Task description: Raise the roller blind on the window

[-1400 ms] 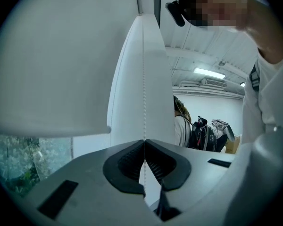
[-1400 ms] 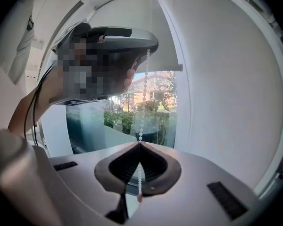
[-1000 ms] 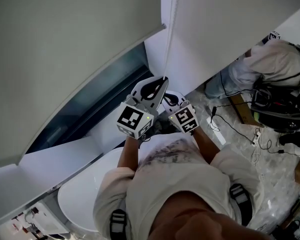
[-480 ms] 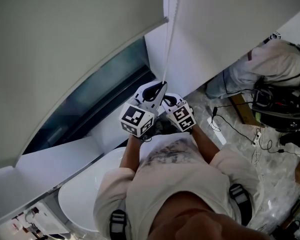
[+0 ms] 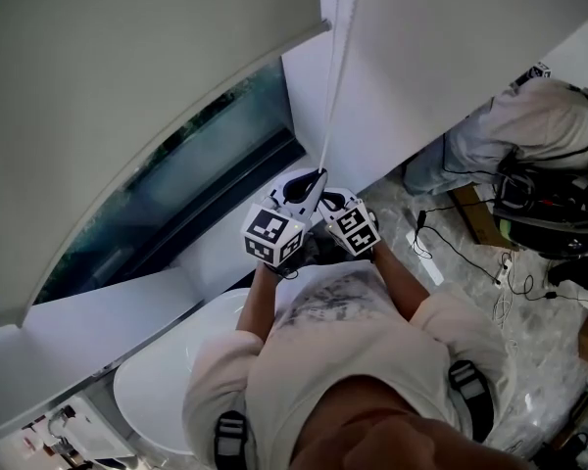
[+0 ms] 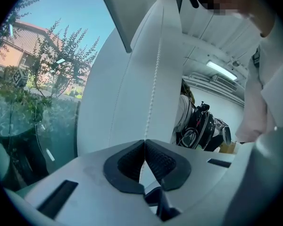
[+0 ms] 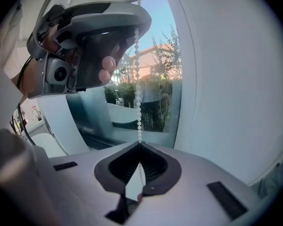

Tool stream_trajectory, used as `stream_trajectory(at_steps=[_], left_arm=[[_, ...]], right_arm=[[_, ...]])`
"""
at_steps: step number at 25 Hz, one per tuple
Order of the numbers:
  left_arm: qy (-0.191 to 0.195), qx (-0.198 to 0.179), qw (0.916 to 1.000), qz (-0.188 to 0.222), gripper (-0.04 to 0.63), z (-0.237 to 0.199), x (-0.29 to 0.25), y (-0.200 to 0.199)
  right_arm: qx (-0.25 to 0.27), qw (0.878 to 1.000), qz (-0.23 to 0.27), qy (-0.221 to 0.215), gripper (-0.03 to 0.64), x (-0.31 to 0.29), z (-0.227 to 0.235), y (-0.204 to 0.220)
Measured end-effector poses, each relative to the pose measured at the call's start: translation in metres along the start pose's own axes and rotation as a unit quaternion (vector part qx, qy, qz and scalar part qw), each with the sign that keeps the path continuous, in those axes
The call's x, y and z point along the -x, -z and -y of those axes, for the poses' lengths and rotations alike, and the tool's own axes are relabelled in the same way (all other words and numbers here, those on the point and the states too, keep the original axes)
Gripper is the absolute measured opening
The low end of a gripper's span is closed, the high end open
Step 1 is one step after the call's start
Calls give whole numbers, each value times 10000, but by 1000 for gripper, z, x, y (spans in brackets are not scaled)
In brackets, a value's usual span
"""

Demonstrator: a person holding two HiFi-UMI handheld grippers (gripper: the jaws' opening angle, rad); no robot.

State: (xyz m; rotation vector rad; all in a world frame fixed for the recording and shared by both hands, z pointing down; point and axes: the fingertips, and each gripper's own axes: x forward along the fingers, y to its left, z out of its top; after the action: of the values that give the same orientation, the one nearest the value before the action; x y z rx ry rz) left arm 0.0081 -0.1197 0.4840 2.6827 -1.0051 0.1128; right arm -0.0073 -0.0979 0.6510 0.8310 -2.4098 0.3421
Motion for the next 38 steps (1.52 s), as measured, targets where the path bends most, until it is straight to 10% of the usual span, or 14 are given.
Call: stream_trajectory(at_steps=[18,38], left_arm=[[-65,-6,10000,24,9,-4,1,8],[-196,33,9997,145,9,-11,9,7]], right_arm=[[698,9968,254,305,63,34,-8,-17],[756,9651,2480,380,137,169,-4,-222]])
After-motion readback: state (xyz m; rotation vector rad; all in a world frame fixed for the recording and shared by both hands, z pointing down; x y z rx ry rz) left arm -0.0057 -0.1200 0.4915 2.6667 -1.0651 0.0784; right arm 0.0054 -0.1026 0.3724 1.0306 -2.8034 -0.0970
